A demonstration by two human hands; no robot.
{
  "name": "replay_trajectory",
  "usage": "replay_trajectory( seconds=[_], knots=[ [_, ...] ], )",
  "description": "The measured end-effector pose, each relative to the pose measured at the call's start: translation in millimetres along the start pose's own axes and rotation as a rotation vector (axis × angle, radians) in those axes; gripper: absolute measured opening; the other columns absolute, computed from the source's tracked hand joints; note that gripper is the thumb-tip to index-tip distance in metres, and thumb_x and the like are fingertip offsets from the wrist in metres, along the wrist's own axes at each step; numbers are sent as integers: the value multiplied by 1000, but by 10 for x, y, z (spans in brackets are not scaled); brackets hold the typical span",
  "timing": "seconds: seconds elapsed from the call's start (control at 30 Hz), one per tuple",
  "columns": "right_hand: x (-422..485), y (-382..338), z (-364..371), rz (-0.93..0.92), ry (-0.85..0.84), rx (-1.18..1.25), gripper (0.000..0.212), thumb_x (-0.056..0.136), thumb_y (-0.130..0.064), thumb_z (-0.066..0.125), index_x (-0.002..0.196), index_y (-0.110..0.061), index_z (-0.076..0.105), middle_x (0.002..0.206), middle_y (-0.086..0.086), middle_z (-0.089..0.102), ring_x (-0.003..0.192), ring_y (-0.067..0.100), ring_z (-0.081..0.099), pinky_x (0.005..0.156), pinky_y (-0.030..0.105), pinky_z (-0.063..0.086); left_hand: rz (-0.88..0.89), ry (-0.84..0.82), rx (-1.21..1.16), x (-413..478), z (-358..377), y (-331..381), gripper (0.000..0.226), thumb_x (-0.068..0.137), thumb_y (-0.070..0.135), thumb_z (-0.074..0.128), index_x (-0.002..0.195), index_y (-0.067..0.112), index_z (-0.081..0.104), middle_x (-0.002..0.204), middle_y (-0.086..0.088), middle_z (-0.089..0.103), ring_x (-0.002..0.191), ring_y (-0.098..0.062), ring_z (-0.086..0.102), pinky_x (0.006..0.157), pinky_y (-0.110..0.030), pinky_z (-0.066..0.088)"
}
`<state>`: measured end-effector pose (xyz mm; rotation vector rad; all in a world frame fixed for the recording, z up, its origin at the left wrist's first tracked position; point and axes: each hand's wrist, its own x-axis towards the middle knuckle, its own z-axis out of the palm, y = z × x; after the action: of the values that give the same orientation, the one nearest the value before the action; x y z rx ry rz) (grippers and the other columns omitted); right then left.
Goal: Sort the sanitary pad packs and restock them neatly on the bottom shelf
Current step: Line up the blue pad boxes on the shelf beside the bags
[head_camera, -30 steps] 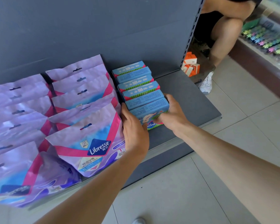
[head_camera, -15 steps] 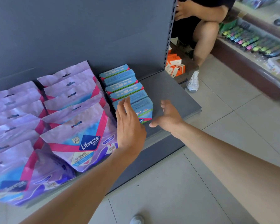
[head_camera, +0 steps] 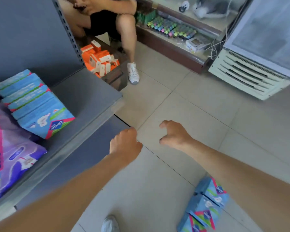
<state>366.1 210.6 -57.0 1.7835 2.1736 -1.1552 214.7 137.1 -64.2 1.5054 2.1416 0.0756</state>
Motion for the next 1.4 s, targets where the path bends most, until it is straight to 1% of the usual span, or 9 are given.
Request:
replay_trajectory(
  seconds=[0.33,0.47,0.57,0.83,1.1,1.2,1.27,1.33,1.4],
  knots=[
    [-1352,2374,-529,382,197,89,49,80,-6,62,128,-2,50,131,11,53,118,26,50,96,32,44,239,-257,145,-583,1141,1966,30,89,22,51,119,16,52,117,-2,59,104,-24,57,78,-30,43],
    [-1868,3045,-503,502,212,161,50,82,-7,61,131,-4,48,134,10,50,122,25,48,94,29,43,278,-325,178,-893,1552,2451,32,89,23,50,120,15,52,119,-4,59,108,-25,56,85,-31,44],
    [-2107,3452,-425,584,233,209,47,82,-7,62,127,-2,50,131,12,53,121,27,49,93,31,44,302,-347,200,-1032,1846,2672,34,88,24,51,121,14,51,120,-6,58,108,-26,56,82,-29,42],
    [-2260,4029,125,738,212,382,47,80,-8,63,125,-2,48,124,13,55,110,29,57,88,34,49,313,-436,248,-1209,2516,2730,35,87,24,53,120,12,52,118,-8,59,107,-27,57,78,-28,40],
    [-2034,4200,711,752,161,478,45,82,-9,63,125,-2,49,125,12,55,114,28,55,91,34,48,266,-483,266,-1059,2991,2510,34,89,28,51,119,13,52,118,-5,58,107,-24,56,77,-28,40],
    [-1829,4370,1065,772,152,533,43,84,-10,62,124,-2,50,125,13,55,114,27,54,92,33,47,191,-512,195,-858,3389,2404,30,86,28,54,110,10,57,105,-5,60,102,-25,59,74,-27,41],
    [-1657,4513,1365,810,160,609,42,84,-11,63,123,-1,51,124,13,56,115,28,54,91,34,47,116,-532,122,-703,3736,2294,25,85,29,56,98,7,59,87,-5,59,86,-24,59,67,-25,41],
    [-1493,4660,1672,858,158,703,31,84,-11,62,113,-1,55,111,13,59,108,31,57,79,32,49,71,-545,97,-568,4106,2160,22,85,29,55,76,8,52,72,-3,52,70,-21,52,54,-24,36],
    [-1335,4817,1993,911,162,772,12,83,-12,62,82,-7,52,79,8,53,80,31,54,56,25,38,35,-556,74,-459,4452,2015,32,86,27,53,62,12,38,66,-4,44,62,-20,45,47,-24,28]
  ],
)
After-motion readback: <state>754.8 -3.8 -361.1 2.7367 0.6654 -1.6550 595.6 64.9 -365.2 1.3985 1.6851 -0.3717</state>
